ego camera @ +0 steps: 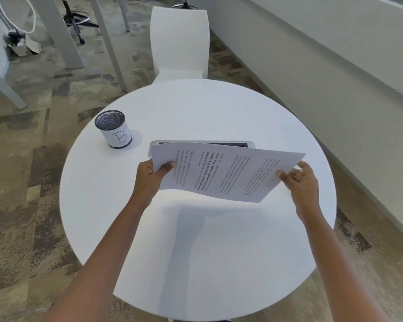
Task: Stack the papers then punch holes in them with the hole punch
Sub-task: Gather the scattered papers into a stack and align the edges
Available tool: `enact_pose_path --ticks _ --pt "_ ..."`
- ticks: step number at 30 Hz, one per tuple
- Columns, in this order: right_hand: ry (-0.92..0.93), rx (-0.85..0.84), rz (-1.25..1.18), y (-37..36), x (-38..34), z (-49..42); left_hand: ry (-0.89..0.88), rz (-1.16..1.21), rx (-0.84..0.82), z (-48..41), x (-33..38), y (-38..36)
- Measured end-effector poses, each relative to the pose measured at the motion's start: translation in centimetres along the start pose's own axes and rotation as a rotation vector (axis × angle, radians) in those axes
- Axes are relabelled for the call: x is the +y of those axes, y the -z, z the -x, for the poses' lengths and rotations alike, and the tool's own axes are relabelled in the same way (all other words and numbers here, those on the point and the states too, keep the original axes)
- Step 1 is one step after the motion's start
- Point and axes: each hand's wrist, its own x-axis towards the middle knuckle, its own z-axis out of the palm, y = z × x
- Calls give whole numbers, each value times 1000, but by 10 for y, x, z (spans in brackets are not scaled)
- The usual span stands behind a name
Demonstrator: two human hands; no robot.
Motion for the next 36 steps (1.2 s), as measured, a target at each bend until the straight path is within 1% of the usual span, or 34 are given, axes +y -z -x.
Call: enact_pose_path --ticks 3,7,12,15,19,22,25,30,34,36 --pt "65 -5 12 -5 3 3 49 35 40 1 -10 1" --pt "124 20 111 -11 8 2 126 37 34 3 -26 7" --pt "56 1 214 -18 22 0 241 15 -7 12 -49 13" --pt "33 -22 214 -20 29 1 280 7 -15 17 -55 14" --pt "44 -16 204 -22 29 0 295 -2 -28 17 -53 13" --pt "85 -15 182 -24 18 -3 293 43 -54 16 -49 10" --pt "124 38 203 -28 10 -5 326 110 -13 17 -47 4" --pt "137 195 246 -32 11 0 389 233 84 23 -49 -14" --pt "35 225 259 -39 26 11 446 368 186 29 -48 -30" --pt "-81 187 212 -46 34 22 480 445 226 32 -49 -36"
